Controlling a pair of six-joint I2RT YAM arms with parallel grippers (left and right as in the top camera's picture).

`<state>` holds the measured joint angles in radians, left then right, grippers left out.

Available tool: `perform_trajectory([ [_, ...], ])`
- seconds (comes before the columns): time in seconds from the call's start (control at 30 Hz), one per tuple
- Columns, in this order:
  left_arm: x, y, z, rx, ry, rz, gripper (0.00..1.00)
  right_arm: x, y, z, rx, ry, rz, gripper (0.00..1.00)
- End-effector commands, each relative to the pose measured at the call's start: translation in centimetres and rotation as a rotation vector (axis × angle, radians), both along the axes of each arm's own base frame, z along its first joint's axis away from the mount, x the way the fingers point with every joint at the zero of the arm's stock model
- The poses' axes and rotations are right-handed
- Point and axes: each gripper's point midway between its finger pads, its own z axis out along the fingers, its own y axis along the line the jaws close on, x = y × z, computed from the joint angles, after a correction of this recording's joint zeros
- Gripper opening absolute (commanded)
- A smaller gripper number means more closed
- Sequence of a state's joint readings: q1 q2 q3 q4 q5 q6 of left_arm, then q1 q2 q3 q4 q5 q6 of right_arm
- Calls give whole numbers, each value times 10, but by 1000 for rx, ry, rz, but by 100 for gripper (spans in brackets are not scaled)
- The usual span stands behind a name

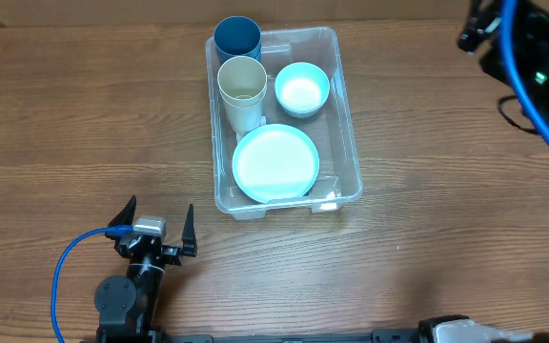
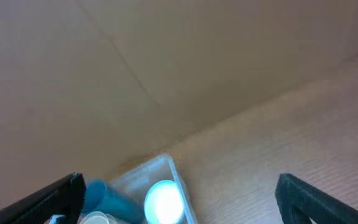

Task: Pack container

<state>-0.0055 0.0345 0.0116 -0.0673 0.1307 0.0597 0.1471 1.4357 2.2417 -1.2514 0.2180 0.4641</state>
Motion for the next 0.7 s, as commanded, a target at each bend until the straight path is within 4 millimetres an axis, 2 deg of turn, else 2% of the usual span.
perform_trajectory([
  [0.0,0,3,-1,19,-7,12,100,0,-4,0,-106,-67,17,100],
  [0.07,0,3,-1,19,-7,12,100,4,-3,3,-165,-169,33,100],
  [0.17,0,3,-1,19,-7,12,100,5,-3,-16,-183,-332,26,100],
  [0.3,0,3,-1,19,-7,12,100,-7,-6,-71,-172,-437,11,100],
  [0.43,0,3,-1,19,-7,12,100,-38,-19,-136,-171,-487,-23,100],
  [0.53,0,3,-1,19,-7,12,100,-61,-25,-177,-174,-492,-38,100],
  [0.67,0,3,-1,19,-7,12,100,-84,-27,-214,-172,-513,-38,100],
])
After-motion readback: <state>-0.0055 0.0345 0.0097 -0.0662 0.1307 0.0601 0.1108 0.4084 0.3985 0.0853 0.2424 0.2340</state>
